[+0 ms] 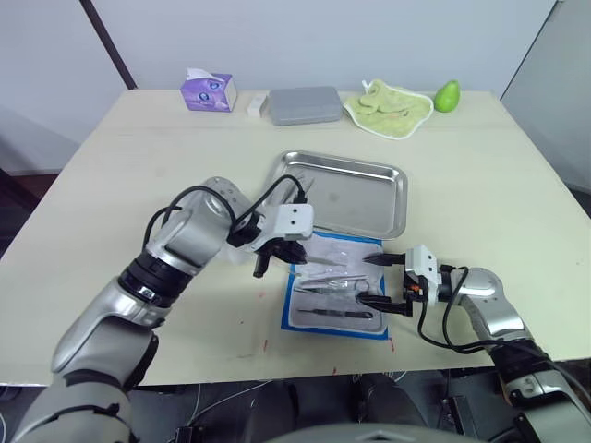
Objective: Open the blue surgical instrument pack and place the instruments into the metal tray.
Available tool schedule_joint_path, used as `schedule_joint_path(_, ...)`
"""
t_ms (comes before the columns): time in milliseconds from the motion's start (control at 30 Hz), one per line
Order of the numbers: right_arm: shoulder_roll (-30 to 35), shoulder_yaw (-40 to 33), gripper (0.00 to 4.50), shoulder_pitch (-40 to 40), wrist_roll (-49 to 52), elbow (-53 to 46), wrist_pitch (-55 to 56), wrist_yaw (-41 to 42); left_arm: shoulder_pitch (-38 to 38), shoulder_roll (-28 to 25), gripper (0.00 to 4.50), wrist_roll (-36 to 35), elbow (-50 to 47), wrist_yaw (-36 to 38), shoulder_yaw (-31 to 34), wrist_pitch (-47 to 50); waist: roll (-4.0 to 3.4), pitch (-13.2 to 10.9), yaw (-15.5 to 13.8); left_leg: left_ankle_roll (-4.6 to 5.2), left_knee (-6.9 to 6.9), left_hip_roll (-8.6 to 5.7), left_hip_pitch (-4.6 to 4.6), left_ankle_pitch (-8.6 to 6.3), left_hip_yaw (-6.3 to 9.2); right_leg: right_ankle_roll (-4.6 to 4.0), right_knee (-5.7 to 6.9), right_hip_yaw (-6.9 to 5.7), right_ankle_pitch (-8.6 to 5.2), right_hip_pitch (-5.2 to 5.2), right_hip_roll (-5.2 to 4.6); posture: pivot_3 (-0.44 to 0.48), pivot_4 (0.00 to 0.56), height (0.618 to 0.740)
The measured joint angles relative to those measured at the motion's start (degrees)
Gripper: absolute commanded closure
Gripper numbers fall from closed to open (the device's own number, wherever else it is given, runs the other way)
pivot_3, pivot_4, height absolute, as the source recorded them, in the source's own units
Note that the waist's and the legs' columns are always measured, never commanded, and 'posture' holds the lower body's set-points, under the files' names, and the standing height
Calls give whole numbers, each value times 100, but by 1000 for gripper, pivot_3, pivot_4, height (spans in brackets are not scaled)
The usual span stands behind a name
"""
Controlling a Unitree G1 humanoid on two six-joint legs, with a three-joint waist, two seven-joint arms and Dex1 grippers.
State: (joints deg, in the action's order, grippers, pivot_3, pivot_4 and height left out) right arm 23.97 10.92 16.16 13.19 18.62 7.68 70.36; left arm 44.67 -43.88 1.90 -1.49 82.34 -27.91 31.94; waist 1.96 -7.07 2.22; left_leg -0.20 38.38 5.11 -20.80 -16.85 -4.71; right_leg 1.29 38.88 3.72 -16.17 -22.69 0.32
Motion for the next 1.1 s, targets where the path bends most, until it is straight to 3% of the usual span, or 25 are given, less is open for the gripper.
schedule_joint_path(200, -5, 21, 0, 22, -2, 15, 1, 3, -72, -238, 4487, -93, -27, 19, 101, -14, 0, 0, 10, 0, -3, 2, 5, 0, -6, 0, 0, 5, 0, 0, 2, 0, 150, 740)
schedule_joint_path(400, -2, 46, 0, 54, -11, 47, 2, 19, -583, -872, 4487, -501, -199, 19, 818, -3, 7, 0, 14, 0, -5, 6, 10, 0, -15, -1, 0, 12, -1, -1, 3, 0, 150, 740)
schedule_joint_path(567, 18, 38, 0, 54, -10, 56, 2, 41, -770, -914, 4487, -930, -236, -291, 1566, 266, 12, 1, -5, 0, -5, 6, 9, 0, -15, -1, -1, 9, -1, -1, 0, 0, 150, 740)
schedule_joint_path(767, 14, 34, 0, 54, 4, 59, 3, 60, -763, -48, 4487, -1544, -387, -1410, 2266, 1617, 14, 0, -6, 0, -5, 6, 8, 0, -13, 0, 1, 10, 0, 0, 1, 0, 150, 740)
schedule_joint_path(867, 14, 29, 0, 50, 12, 61, 2, 63, -628, 627, 4487, -1719, -530, -2307, 2563, 2368, 22, -2, -7, -1, -4, 5, 6, 0, -11, 1, 0, 8, 1, 0, 1, 0, 150, 740)
schedule_joint_path(1100, 33, 17, 0, 40, 22, 55, 1, 81, -66, 2157, 4487, -1250, -542, -4850, 2788, 3492, 25, -2, -19, -1, -3, 1, 5, 0, -2, 3, 0, 10, 2, 2, -2, 0, 150, 740)
